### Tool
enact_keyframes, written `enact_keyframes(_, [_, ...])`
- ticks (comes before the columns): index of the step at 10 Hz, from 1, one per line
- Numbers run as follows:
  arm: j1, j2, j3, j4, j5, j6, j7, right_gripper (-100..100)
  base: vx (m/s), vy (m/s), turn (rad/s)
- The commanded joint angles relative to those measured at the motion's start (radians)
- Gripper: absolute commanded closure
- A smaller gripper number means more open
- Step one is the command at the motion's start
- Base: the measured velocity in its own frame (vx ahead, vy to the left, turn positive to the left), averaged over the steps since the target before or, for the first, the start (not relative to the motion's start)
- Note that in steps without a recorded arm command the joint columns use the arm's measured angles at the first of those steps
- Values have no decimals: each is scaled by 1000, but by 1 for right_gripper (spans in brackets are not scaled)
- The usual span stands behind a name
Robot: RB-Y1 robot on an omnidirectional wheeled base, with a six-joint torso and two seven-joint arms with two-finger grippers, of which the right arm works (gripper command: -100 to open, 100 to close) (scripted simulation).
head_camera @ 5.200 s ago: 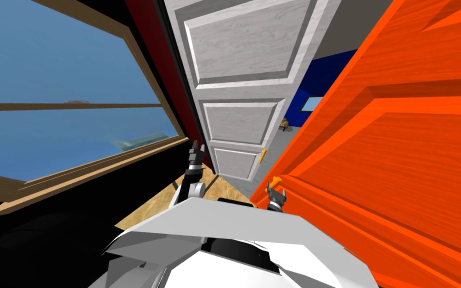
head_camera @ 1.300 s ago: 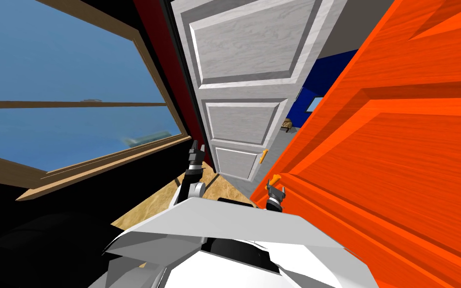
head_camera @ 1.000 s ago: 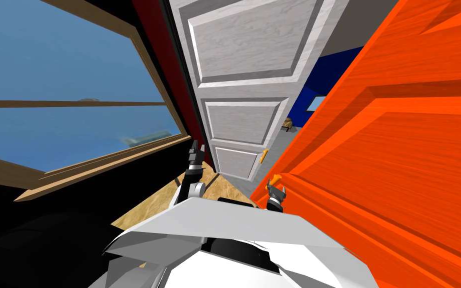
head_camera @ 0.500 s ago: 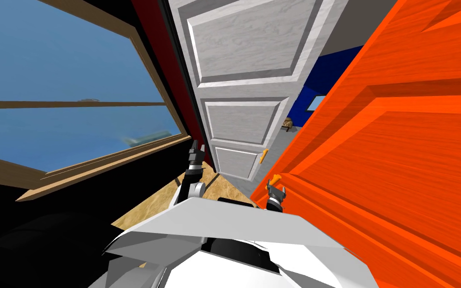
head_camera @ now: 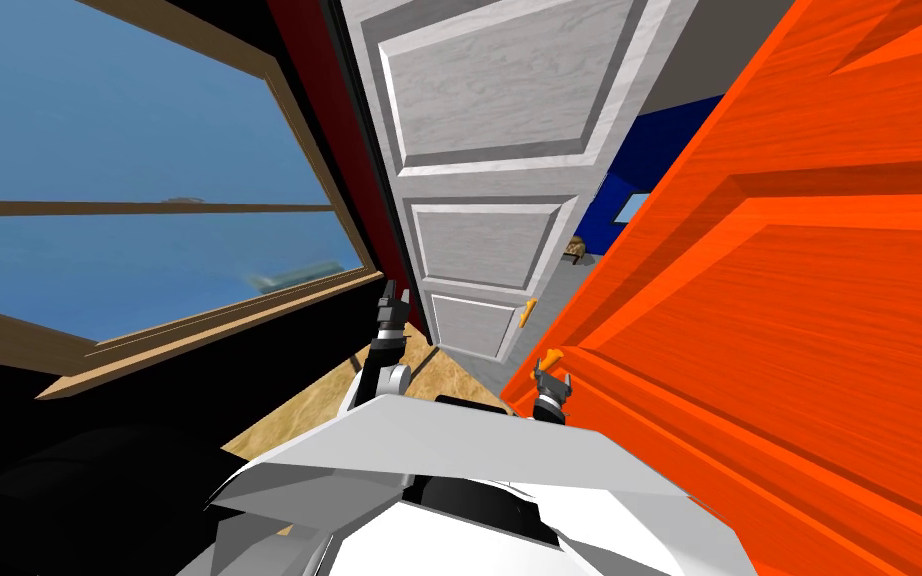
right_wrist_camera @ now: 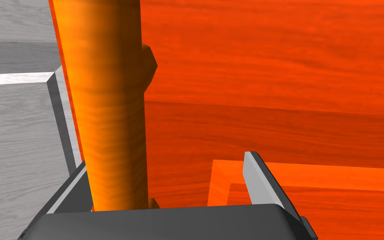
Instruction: Push the door open
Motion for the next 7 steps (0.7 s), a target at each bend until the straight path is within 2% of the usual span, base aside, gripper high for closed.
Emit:
enact_keyframes(1, [22,-20,-30,9,-11,-19,5,100,1,0,23])
enact_keyframes(2, [-17,-10,-14,45,-6,-8,-14,100,-14,23,95])
enact_keyframes(4, [-27,-17,-30,78,-13,-12,-21,100,-35,-1,36])
enact_keyframes(7, [-30,-19,-34,86,-15,-13,-23,100,-19,-5,3])
